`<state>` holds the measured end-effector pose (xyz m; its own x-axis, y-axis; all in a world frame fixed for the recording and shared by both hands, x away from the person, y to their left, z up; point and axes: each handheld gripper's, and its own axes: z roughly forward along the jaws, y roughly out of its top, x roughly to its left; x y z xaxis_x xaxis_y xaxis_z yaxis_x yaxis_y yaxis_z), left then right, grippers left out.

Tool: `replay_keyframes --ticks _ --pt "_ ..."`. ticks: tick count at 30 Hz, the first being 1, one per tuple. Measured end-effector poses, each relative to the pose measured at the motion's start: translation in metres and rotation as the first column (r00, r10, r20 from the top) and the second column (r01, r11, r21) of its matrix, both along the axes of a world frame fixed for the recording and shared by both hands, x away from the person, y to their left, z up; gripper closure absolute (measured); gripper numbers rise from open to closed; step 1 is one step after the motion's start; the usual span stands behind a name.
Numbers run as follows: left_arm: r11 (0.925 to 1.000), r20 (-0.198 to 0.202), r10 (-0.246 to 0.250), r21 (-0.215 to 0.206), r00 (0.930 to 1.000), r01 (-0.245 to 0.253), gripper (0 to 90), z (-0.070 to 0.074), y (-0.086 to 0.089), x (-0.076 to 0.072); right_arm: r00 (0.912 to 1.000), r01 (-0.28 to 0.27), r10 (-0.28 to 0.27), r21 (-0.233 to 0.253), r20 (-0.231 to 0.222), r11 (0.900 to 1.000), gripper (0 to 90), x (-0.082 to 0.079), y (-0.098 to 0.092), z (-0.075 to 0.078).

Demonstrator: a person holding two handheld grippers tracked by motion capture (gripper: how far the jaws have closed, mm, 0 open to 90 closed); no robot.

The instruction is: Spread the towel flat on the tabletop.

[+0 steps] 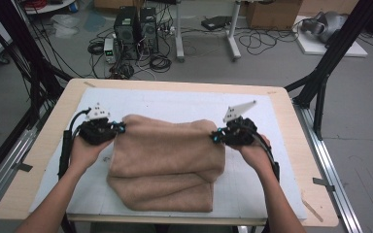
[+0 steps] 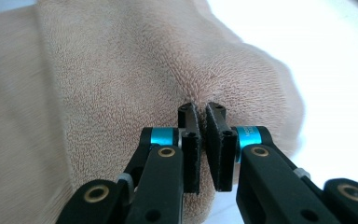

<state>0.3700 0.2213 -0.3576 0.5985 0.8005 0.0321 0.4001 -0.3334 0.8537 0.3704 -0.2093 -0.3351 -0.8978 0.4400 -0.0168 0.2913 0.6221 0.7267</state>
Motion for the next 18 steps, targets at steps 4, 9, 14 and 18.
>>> replay_keyframes --ticks 4,9,14,18 --pt "0.9812 0.146 0.189 0.011 0.9711 -0.192 79.8 0.035 -0.009 0.049 0.9718 0.201 -0.204 0.031 0.119 0.979 73.9 0.048 0.002 0.033" --pt "0.9902 0.019 0.139 0.005 0.9901 -0.139 56.0 0.023 -0.005 0.058 0.9668 0.235 -0.240 0.059 0.088 0.970 63.7 0.065 0.009 0.031" --pt "0.9976 -0.036 0.069 0.011 0.9970 -0.069 53.9 -0.006 0.004 0.036 0.9846 0.173 -0.174 0.034 0.018 0.984 61.1 0.044 0.012 -0.002" --pt "0.9999 -0.055 0.013 0.002 0.9984 -0.013 51.5 -0.018 0.010 0.009 0.9917 0.128 -0.127 0.063 -0.018 0.990 59.6 0.020 0.013 -0.022"
